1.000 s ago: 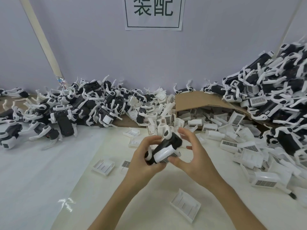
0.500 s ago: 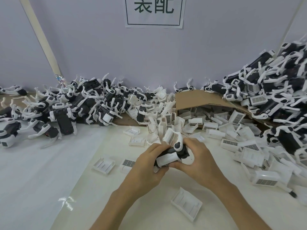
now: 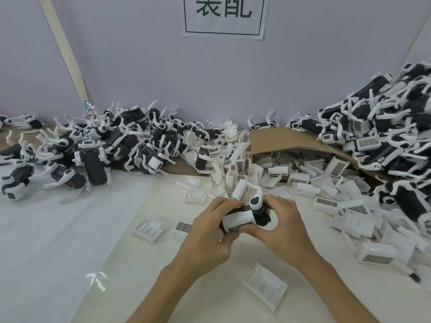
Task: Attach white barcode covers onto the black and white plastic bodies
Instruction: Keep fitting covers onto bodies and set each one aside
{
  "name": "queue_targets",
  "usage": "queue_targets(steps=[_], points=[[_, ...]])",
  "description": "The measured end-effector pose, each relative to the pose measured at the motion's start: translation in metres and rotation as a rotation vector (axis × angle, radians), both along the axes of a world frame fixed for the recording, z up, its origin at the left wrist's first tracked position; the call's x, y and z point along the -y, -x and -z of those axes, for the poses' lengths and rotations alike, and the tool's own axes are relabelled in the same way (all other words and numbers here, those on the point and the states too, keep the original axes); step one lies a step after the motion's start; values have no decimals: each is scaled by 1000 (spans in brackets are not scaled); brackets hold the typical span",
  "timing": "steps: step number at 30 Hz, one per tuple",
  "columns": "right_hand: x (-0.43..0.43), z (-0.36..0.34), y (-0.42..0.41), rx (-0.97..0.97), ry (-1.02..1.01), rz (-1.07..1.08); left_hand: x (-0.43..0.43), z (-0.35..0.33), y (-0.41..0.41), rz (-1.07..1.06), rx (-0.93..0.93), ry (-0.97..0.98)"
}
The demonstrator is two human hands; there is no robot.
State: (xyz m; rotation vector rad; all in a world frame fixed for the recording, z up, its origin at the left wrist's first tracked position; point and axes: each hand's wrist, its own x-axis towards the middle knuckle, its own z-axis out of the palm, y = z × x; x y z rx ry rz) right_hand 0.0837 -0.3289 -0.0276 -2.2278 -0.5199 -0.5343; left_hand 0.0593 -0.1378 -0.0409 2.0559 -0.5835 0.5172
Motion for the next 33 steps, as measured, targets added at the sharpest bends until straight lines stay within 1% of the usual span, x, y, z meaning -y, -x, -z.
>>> queue_targets(steps=[2, 5, 7, 9, 11, 13, 15, 17, 19, 20, 22, 24, 26, 29, 30, 31, 33], points=[[-2, -1, -1, -42, -19, -8, 1, -2, 1, -39, 26, 38], [-5, -1, -2, -3, -10, -4, 1, -4, 0, -118, 83, 90], [-4, -3, -2, -30, -81, -6, 1, -6, 1, -137, 95, 115], [0, -4, -3, -47, -116, -51, 2, -6, 1, -125, 69, 163], [4, -6, -3, -20, -70, -110, 2, -5, 3, -105, 15, 246], [5, -10, -1, -53, -99, -141, 3, -7, 4, -110, -45, 340], [8, -16, 1, -172, -188, -172, 4, -10, 5, -74, -110, 474], [11, -24, 5, -346, -261, -268, 2, -14, 4, -36, -171, 581], [12, -30, 7, -522, -282, -365, 0, -17, 1, -12, -251, 634], [11, -32, 9, -579, -276, -388, -1, -18, 0, -13, -275, 639], [9, -34, 11, -622, -313, -374, -1, -18, -1, -36, -281, 646], [9, -35, 10, -680, -447, -330, -2, -16, -1, -58, -280, 674], [15, -37, 4, -811, -610, -337, -6, -14, -4, -120, -279, 727], [24, -51, -5, -958, -828, -309, -17, -11, -13, -218, -273, 901], [30, -64, -12, -958, -915, -275, -21, -10, -17, -224, -294, 951], [38, -82, -22, -912, -989, -244, -24, -10, -20, -224, -327, 985], [66, -140, -49, -711, -1143, -193, -28, -13, -23, -199, -399, 1030]])
